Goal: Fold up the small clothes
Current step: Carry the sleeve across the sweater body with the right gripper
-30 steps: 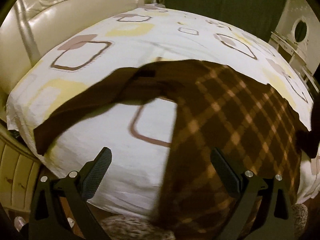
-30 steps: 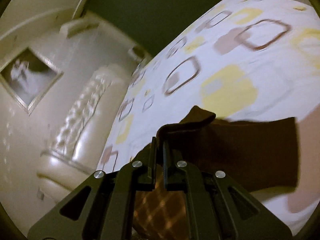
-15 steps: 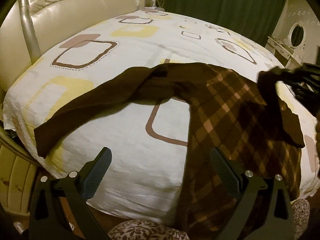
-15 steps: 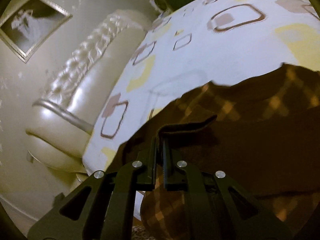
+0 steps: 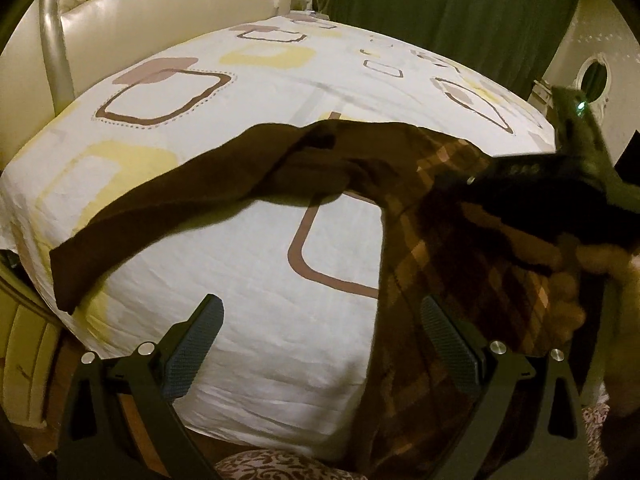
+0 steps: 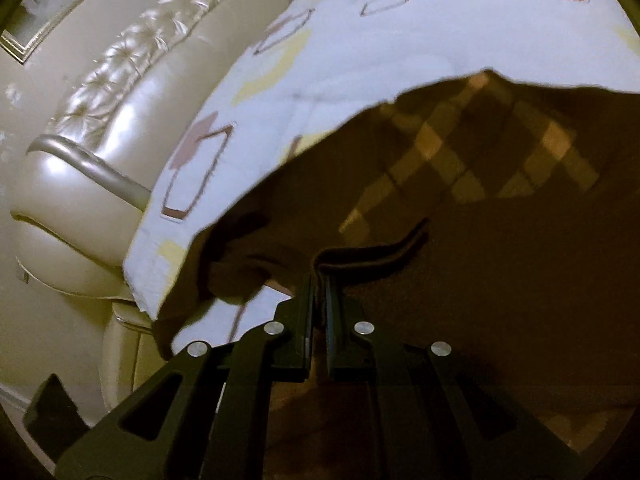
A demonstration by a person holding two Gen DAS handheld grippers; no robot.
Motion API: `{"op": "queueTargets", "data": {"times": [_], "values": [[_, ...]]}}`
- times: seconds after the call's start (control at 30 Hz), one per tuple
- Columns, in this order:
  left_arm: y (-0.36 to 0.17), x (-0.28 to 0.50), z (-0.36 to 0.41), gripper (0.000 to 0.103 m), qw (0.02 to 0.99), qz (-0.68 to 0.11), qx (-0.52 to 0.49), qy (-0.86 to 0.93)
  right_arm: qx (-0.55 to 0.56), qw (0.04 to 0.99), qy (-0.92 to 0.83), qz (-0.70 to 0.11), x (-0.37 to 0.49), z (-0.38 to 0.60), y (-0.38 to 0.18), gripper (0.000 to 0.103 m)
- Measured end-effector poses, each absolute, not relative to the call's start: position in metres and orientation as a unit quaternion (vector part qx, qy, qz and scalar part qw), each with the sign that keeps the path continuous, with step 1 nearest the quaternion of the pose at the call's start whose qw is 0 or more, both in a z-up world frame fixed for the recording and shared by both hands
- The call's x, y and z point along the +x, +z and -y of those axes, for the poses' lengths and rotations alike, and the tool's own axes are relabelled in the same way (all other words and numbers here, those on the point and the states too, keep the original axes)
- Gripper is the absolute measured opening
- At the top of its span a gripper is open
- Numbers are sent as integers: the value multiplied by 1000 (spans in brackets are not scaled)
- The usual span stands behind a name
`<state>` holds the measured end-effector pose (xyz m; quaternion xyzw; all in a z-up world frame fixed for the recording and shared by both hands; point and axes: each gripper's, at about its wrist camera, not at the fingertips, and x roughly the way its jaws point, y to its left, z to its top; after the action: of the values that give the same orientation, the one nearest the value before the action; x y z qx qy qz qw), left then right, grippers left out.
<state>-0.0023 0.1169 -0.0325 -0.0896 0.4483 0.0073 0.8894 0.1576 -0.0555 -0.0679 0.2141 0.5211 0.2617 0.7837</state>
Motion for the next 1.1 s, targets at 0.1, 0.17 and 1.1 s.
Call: {"op": "queueTargets", "data": {"times": [0.1,0.17,1.1], "values": [[-35,-2,-118,98,888,-450,-94,8,214,777,260,-532,158,51,-81,5],[-37,-3,-119,98,887,-452,-96,9,213,776,258,-535,157,49,-86,5],[-51,-2,-126,98,877,-466,-115,10,283,750,316,-507,166,49,-73,41]]}}
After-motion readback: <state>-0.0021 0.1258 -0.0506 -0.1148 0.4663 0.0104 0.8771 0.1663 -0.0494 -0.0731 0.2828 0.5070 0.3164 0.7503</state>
